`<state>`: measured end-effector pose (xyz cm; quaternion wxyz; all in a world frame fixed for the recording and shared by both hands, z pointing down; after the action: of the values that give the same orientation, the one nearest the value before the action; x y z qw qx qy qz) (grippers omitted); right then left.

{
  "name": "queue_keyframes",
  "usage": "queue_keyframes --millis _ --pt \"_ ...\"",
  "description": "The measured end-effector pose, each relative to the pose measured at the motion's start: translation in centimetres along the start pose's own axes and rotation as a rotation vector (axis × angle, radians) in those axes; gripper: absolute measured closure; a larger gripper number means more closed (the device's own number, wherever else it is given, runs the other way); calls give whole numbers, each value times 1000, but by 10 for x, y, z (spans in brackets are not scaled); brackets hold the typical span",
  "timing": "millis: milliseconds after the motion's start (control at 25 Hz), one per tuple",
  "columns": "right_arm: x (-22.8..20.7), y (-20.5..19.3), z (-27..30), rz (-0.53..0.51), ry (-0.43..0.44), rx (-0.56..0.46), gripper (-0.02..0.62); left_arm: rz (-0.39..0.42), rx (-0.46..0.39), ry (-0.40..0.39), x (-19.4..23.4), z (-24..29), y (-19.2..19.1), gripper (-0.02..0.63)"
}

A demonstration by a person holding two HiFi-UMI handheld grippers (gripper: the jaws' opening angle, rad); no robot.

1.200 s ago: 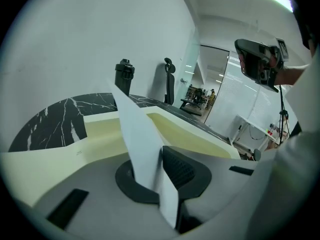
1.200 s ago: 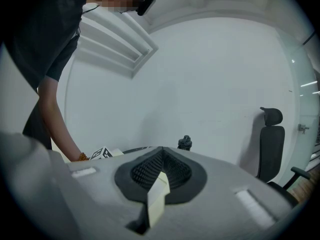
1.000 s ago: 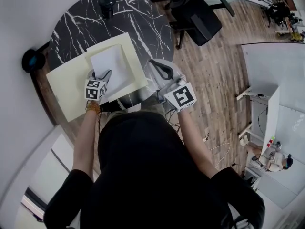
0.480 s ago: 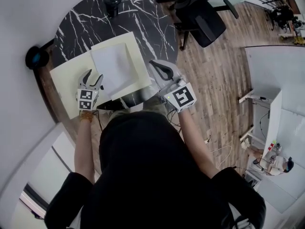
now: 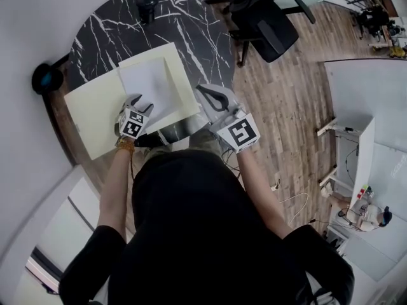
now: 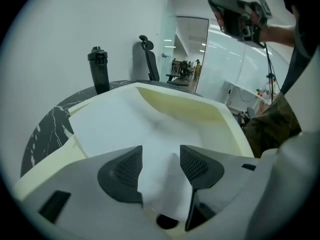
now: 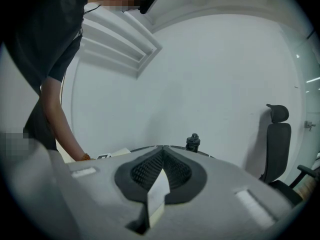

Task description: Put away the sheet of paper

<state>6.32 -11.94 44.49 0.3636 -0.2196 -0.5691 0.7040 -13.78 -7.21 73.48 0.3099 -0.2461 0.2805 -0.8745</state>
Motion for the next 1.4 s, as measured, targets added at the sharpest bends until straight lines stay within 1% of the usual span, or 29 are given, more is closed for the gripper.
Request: queue_keyframes --millis 120,240,440,760,1040,1400 --pt "0 -5 -5 -7 -2 20 597 13 56 -9 3 13 0 357" --pt "0 -7 -8 -5 10 30 597 -6 69 -5 4 19 2 357" --pt "2 -9 -7 -3 21 26 597 -49 57 3 6 23 8 357" --pt "5 -7 -9 -6 41 20 597 -91 53 2 11 34 23 357" --pt "7 -7 -11 -14 45 29 597 -112 54 13 11 39 30 357" --pt "15 -4 -6 -41 69 21 597 -128 39 -4 13 44 38 356"
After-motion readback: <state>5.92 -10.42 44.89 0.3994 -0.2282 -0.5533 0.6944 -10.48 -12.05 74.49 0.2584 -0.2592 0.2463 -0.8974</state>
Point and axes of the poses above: the fingertips, and each gripper's own axes: z forward along the fingers, x to its left, y out of its top, the point moved 6 cm from there along -z, backward along the fingers, and after that the axes turned 11 degrees about -y, right-handed, at the moved point
